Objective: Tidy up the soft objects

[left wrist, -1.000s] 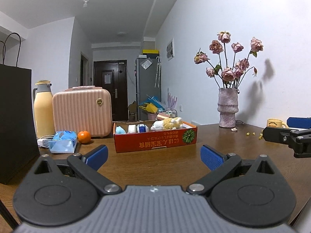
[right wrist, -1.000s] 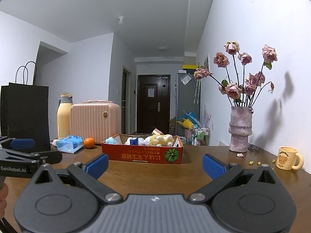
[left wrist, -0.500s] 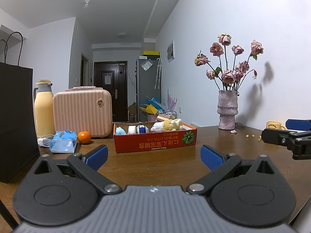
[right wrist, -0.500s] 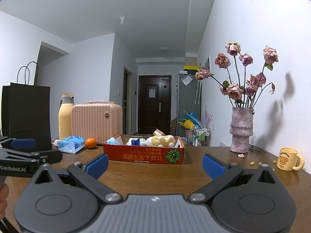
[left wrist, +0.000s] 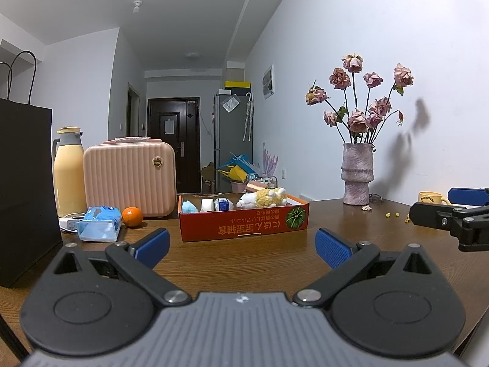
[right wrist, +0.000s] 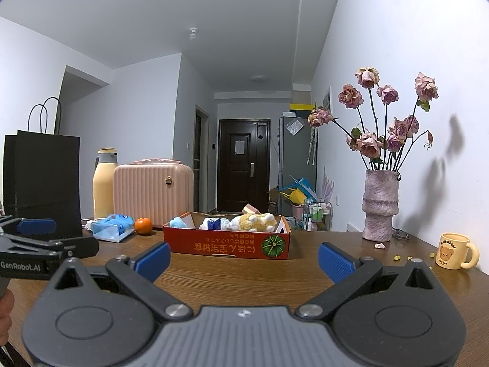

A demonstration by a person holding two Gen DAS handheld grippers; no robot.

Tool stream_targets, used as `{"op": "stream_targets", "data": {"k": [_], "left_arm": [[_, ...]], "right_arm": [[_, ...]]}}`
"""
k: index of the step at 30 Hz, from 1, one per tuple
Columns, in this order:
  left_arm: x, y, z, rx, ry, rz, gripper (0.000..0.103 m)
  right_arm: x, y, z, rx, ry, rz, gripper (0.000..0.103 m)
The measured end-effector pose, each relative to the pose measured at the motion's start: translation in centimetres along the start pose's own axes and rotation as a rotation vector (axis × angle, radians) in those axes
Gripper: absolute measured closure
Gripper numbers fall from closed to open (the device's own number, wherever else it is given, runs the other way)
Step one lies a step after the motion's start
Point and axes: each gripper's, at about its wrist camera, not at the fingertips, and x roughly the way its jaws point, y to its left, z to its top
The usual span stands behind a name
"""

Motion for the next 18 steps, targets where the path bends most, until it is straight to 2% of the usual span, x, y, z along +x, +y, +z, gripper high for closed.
{"op": "stream_targets", "data": {"k": [18], "left_arm": [[-0.23, -0.35, 0.25, 0.009, -0.004, 0.014, 0.0]], "right_arm": [[0.02, 0.16, -0.05, 0.0, 0.004, -0.002, 0.0]]}}
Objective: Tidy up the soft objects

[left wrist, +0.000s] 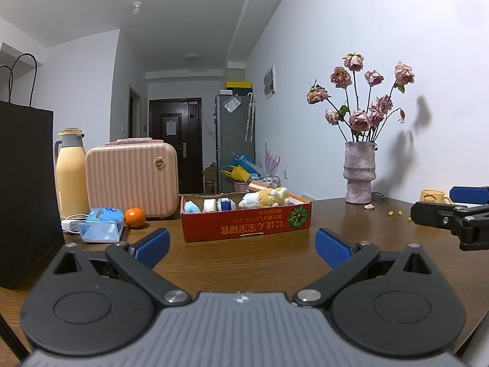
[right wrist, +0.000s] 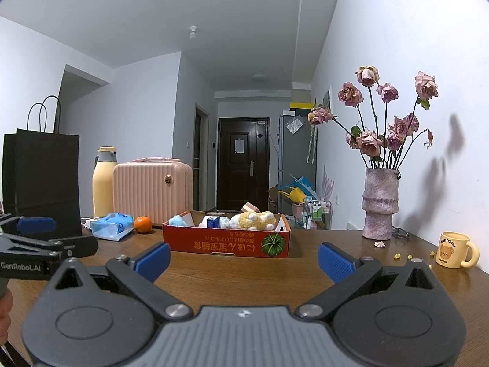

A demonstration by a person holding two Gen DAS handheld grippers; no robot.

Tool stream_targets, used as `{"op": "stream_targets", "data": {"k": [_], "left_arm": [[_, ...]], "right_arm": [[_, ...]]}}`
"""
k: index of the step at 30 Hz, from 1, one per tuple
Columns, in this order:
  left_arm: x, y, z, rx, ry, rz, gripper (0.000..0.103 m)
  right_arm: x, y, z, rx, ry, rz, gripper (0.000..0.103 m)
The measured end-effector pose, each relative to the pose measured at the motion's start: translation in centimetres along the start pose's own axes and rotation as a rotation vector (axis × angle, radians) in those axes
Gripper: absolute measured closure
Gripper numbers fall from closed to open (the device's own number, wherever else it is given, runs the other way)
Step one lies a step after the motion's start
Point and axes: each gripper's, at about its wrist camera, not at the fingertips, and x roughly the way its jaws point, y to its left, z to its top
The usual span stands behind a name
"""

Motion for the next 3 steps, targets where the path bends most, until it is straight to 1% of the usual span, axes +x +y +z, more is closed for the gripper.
{"op": "stream_targets", "data": {"k": [3], "left_arm": [[0.13, 0.11, -0.1, -0.008, -0.001, -0.008, 0.0]], "right_arm": [[0.25, 0.13, -0.06, 0.0, 0.006, 0.001, 0.0]]}}
